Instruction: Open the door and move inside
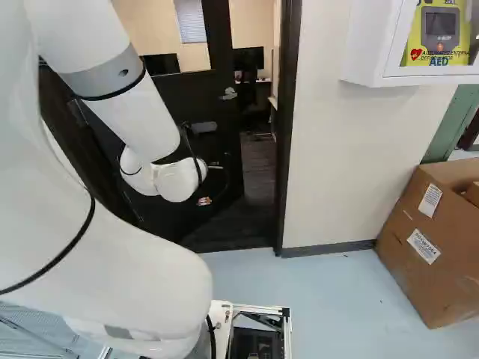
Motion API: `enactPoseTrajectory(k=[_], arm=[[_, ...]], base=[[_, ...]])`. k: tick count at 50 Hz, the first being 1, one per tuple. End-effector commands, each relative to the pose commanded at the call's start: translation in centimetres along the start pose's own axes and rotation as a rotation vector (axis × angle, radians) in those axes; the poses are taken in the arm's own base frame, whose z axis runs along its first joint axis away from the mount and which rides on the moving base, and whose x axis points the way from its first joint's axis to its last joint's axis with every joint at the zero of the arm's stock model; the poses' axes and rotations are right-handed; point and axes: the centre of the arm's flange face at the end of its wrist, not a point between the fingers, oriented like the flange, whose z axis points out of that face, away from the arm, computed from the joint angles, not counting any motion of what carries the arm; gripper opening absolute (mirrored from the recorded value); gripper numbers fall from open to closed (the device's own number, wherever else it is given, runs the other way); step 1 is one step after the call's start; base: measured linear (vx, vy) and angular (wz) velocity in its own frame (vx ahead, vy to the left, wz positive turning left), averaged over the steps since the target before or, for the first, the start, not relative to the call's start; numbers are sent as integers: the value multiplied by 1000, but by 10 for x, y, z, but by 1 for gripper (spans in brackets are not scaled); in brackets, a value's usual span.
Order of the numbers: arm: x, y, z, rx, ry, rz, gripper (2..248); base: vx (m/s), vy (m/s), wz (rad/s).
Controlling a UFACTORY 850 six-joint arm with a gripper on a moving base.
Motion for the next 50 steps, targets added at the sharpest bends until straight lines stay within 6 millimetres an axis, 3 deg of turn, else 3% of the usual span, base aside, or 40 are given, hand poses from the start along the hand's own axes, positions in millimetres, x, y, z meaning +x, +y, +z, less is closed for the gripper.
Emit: enactPoseTrajectory(k=[50], arm=[[0,0,0,0,0,0,247]], base=[[5,4,17]])
